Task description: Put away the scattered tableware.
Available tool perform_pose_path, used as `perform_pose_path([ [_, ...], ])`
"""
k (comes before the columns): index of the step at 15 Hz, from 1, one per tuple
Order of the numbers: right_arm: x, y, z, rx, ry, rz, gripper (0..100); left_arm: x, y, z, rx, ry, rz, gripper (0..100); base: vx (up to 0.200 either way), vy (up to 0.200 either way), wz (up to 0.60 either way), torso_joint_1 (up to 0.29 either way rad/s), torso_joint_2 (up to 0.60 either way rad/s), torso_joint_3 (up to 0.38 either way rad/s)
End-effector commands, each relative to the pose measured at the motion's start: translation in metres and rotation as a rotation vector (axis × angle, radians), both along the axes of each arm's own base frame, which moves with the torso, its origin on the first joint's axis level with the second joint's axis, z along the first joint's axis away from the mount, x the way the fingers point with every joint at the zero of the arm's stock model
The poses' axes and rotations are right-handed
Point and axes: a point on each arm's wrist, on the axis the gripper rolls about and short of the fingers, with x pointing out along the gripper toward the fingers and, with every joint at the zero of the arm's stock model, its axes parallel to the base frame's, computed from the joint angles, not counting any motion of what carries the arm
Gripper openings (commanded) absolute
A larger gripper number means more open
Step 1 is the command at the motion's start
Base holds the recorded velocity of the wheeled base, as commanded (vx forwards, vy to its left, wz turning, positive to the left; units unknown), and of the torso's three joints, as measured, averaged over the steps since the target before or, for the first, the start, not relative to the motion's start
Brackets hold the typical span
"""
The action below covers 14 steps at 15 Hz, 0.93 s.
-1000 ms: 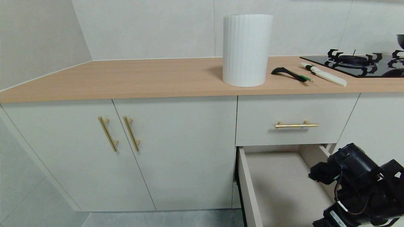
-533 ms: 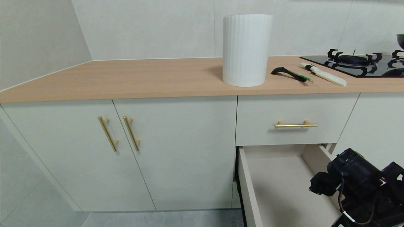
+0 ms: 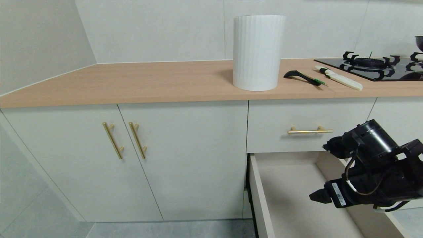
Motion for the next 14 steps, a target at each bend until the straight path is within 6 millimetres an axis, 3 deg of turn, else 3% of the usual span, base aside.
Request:
perform_pose_path([
  [1, 0.001, -0.006, 0.008, 0.023, -0.050, -0.024, 100, 0.000, 0.000, 0.000, 0.000, 0.002, 0.001, 100, 0.000, 0.000, 0.00, 0.000, 0.00, 0.000],
  [9, -0.009, -0.016, 0.026, 0.040, -0.128, -0.035, 100, 0.000, 0.000, 0.000, 0.000, 0.002, 0.001, 100, 0.000, 0.000, 0.00, 0.000, 0.00, 0.000],
  [14, -0.013, -0.018, 0.029, 0.042, -0.145, -0.028, 100, 0.000, 0.000, 0.000, 0.000, 0.002, 0.001, 100, 0.000, 0.000, 0.00, 0.066, -0.23, -0.228],
])
